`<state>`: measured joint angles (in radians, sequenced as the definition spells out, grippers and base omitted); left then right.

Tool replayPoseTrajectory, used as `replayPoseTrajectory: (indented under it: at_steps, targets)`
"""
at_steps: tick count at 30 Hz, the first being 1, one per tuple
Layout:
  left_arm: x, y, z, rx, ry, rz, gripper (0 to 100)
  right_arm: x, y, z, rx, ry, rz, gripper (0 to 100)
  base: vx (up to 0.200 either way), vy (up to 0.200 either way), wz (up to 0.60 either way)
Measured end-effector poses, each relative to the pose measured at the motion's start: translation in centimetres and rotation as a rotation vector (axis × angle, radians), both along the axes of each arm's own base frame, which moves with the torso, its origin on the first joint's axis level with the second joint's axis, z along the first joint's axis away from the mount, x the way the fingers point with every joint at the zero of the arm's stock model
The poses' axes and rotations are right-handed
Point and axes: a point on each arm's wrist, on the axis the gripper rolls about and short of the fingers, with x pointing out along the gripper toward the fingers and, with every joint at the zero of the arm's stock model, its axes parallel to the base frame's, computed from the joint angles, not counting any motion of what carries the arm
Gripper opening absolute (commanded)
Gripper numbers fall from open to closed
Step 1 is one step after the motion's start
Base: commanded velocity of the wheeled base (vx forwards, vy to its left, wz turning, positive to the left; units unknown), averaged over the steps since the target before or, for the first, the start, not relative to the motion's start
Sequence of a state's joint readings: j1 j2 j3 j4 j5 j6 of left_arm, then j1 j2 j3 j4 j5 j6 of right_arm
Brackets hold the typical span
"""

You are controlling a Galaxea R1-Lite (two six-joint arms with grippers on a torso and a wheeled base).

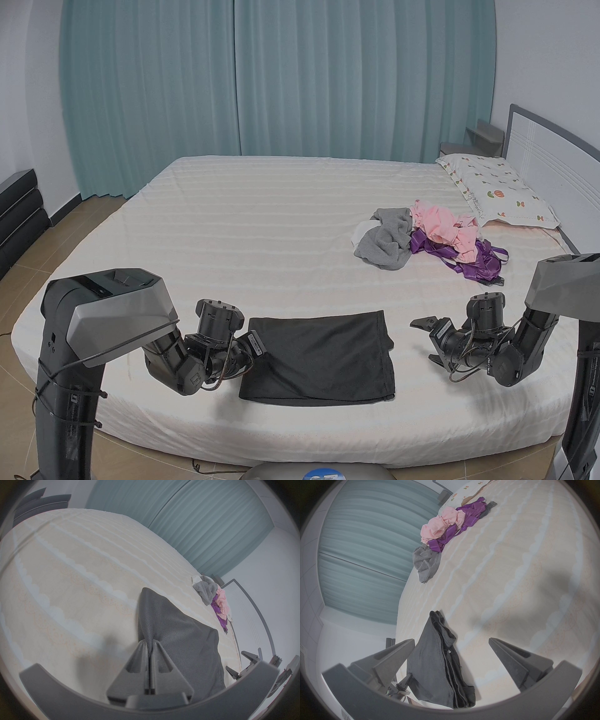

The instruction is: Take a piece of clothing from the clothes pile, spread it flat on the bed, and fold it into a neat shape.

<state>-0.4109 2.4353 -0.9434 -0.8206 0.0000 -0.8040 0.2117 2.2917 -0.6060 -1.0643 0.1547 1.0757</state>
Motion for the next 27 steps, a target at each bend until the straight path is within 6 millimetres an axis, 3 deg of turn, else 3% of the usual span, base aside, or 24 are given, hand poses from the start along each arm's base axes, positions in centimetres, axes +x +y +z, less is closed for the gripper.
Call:
replayPoseTrajectory:
  at_steps: [27]
  targets:
    - [-0.2,1.2,0.7,-0.022,0.011,0.049,0,0.1,0.0,0.0,0.001,-0.003,-0.001,100,0.000,0.200,0.00]
